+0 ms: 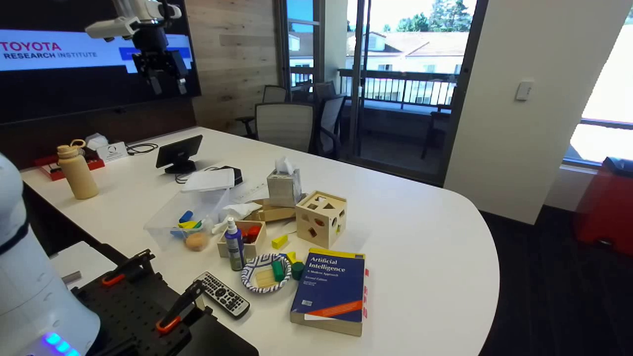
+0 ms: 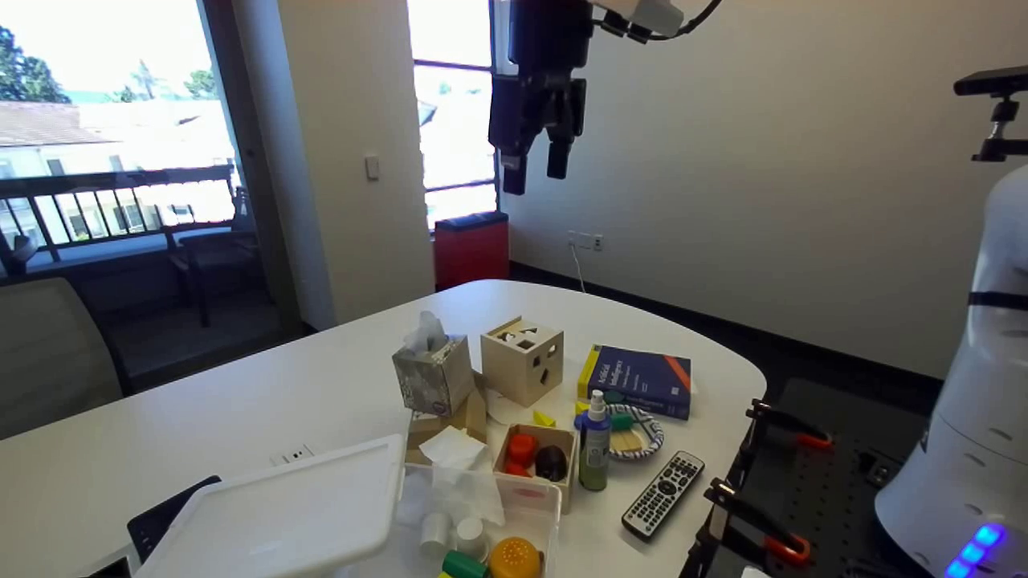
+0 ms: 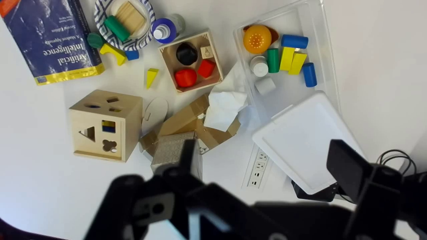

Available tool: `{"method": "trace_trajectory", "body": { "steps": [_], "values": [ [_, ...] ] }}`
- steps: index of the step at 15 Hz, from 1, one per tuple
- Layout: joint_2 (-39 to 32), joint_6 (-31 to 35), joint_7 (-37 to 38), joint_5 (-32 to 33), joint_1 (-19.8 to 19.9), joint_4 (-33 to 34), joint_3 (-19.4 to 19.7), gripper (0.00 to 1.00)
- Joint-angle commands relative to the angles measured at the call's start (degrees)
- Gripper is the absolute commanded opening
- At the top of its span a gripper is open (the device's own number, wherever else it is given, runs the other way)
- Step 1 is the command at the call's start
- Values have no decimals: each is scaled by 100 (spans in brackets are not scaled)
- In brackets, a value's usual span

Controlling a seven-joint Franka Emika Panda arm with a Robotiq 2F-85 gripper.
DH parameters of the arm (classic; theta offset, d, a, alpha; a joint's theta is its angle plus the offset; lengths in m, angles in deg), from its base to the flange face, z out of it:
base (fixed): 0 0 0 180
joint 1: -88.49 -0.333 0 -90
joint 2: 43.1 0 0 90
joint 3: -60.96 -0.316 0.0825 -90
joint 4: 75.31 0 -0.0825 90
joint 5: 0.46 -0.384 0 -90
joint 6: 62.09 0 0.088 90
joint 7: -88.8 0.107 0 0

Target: Use the white napkin to wipe the grey remote.

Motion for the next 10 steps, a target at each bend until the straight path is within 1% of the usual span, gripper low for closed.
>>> {"method": "trace_trajectory", "body": {
  "steps": [1, 5, 8, 10],
  "values": [
    [-394, 516, 107, -5, -8, -93, 61, 100],
    [-1272, 1863, 141, -227, 64, -382, 277, 100],
    [-2207, 3069, 114, -554, 111, -540, 500, 100],
    [-2893, 3744, 71, -796, 115, -498, 612, 100]
  ]
}}
